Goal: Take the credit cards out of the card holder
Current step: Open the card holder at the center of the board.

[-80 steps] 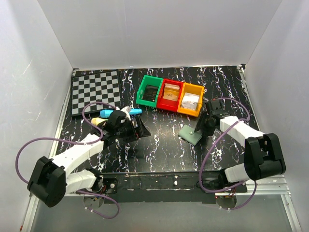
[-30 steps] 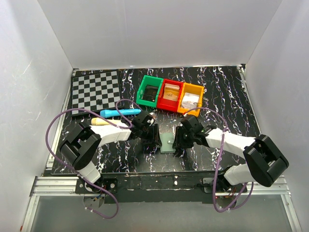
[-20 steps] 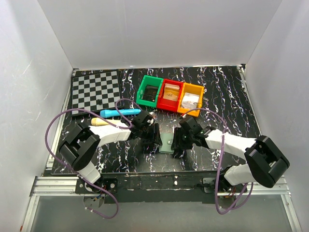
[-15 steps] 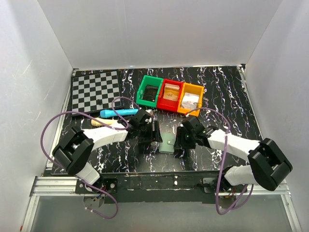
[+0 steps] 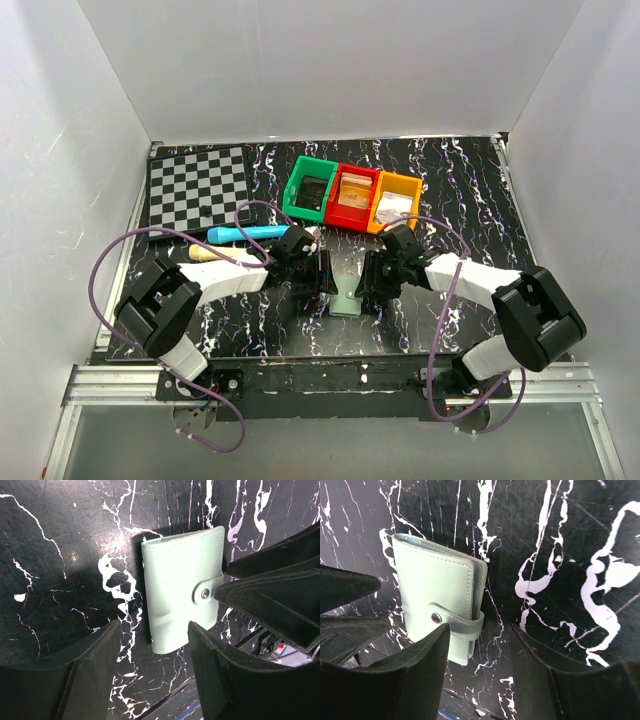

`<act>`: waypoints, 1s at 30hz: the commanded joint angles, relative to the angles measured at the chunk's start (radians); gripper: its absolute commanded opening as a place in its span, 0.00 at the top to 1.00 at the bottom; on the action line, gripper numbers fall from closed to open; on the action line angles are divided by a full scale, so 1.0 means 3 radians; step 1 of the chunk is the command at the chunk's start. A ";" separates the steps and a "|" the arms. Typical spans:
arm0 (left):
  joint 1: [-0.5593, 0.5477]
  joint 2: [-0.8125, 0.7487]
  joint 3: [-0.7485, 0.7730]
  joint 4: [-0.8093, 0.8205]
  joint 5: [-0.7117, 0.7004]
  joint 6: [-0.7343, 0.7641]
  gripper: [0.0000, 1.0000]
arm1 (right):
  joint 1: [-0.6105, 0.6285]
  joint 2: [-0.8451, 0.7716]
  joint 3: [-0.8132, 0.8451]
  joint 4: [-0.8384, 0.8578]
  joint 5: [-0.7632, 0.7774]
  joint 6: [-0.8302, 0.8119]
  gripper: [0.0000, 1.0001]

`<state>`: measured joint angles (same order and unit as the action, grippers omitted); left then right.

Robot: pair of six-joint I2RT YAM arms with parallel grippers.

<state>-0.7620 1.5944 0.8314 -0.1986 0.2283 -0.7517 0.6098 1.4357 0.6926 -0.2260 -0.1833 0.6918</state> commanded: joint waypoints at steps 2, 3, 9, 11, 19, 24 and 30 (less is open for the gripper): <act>0.0009 0.0018 0.0041 0.0064 0.0021 0.0067 0.46 | -0.0013 0.0118 0.0069 0.0171 -0.0212 0.0010 0.42; 0.0009 0.0039 0.0036 0.0059 0.0016 0.0067 0.47 | -0.0023 0.0128 0.0059 0.0176 -0.0207 0.0015 0.42; 0.0009 0.0192 0.0061 0.0008 0.0016 0.0041 0.61 | -0.0049 0.0174 0.0008 0.0247 -0.0238 0.0061 0.42; 0.0009 0.0223 0.0077 -0.0018 0.0001 0.0041 0.65 | -0.0059 0.0195 -0.0018 0.0293 -0.0243 0.0087 0.42; 0.0009 0.0269 0.0056 -0.0059 -0.0035 0.0031 0.68 | -0.0181 0.0108 -0.0059 0.0339 -0.0130 0.0159 0.42; 0.0009 0.0279 0.0061 -0.0054 -0.0030 0.0046 0.68 | -0.0233 0.0235 0.0079 0.0283 -0.0181 0.0067 0.43; 0.0009 0.0290 0.0072 -0.0023 0.0016 0.0061 0.68 | -0.0233 0.0368 0.0085 0.0436 -0.0401 0.0056 0.51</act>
<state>-0.7609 1.6646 0.8417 -0.1913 0.2371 -0.7479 0.5415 1.5135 0.7025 -0.1303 -0.2752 0.7284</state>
